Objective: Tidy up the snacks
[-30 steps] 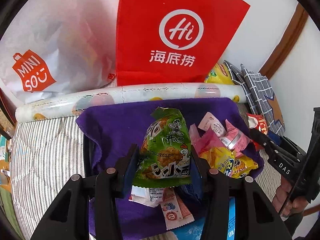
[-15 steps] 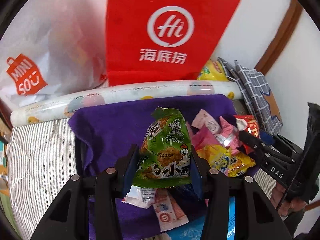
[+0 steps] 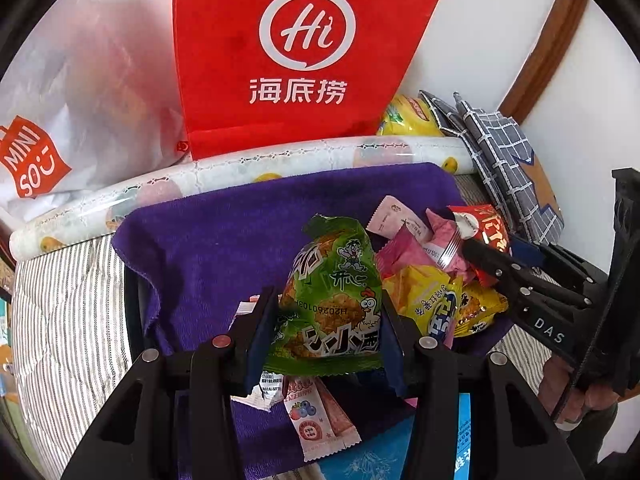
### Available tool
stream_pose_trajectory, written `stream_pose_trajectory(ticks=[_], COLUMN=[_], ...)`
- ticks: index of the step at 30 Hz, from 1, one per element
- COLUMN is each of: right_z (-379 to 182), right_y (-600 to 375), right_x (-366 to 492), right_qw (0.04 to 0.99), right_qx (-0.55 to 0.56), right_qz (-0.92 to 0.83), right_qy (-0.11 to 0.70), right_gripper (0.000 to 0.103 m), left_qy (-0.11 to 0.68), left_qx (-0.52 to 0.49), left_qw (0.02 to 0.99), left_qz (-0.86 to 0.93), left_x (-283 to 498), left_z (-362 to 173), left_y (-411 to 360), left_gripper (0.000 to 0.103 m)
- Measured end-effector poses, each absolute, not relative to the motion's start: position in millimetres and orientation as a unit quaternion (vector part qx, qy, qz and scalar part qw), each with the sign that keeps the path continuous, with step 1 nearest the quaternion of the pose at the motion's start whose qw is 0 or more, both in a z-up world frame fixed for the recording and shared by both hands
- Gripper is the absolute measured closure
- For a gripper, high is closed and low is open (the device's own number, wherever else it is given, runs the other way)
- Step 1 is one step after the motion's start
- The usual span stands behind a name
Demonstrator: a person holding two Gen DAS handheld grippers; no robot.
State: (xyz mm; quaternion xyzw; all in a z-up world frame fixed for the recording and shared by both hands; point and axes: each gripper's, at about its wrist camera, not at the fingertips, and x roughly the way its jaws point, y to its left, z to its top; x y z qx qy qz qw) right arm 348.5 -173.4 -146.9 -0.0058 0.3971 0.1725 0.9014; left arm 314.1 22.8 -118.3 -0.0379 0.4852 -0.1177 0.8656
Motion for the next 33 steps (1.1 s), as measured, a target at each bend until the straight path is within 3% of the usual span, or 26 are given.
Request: stream_pose_trajectory(ticks=[8,13,17,22,25,33], right_z=[-153,-155,-151,-133,-118,-80], right_y=[-165,-161,-163,-165,-165,-172], right_x=[347,345,341,329,320,288], right_qw=[0.899,0.9,0.899,0.908,0.917,0.926], right_qx=[-0.022,-0.031,-0.023,-0.013,-0.017,-0.005], right_qz=[0.172,0.167,0.16,0.149,0.138,0.118], right_qy=[0.401,0.402,0.406,0.392,0.375,0.358], right_gripper=[0.063,0.055,0.05,0.031,0.025,0.022], left_qy=[0.49,0.496,0.5,0.483,0.473,0.438], left_qx=[-0.035,-0.024,-0.025,-0.024,-0.022,-0.024], left_qw=[0.863,0.861,0.859,0.868,0.873,0.889], left_qz=[-0.113,-0.108,-0.106,-0.114,-0.118,-0.133], left_x=[314,315,315,306,301,279], left_z=[-114,-113,-110,-94,-84,-47], left_y=[24,23,24,23,21,22], left_gripper=[0.055,0.053,0.042,0.03,0.026,0.022])
